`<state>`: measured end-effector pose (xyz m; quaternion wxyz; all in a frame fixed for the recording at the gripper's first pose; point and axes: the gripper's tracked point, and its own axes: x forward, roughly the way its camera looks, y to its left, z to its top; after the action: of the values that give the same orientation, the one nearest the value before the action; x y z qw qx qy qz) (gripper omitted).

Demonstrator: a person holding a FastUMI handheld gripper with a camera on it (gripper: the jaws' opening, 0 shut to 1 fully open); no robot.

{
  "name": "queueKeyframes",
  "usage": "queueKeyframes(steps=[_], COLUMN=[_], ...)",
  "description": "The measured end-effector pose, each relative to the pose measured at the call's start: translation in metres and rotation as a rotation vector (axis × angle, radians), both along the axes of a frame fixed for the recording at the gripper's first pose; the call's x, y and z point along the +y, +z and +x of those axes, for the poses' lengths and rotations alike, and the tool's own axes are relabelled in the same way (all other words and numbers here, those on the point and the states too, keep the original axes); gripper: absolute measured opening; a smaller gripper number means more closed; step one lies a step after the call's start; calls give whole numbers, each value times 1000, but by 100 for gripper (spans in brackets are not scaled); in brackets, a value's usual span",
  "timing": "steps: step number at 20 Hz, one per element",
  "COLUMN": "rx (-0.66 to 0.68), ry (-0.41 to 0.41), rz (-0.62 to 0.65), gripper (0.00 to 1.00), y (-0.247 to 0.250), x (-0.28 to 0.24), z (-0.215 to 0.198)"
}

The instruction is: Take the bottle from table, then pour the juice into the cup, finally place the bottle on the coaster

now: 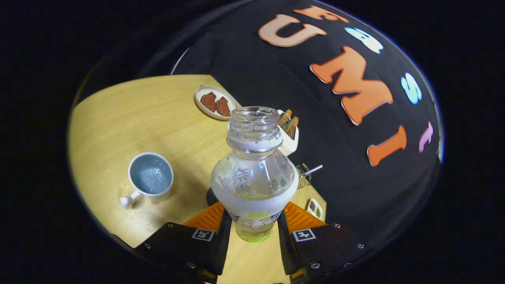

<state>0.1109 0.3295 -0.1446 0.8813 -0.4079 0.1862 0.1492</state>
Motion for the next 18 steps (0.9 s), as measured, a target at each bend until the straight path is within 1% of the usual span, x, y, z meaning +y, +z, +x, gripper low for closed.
queueKeyframes(steps=[2,6,7,8,10,12,14,18], rx=[6,84,75,72,107,145,164,209], ry=[-46,-126,-145,-154,-140,-144,-134,-108], rz=[156,437,503,561,665,678,667,700], gripper=[57,57,57,57,57,57,57,57], y=[3,-4,1,1,-8,-25,-40,-68], x=[-5,-10,-15,-16,-7,-9,-9,2], z=[13,38,49,57,73,81,87,90])
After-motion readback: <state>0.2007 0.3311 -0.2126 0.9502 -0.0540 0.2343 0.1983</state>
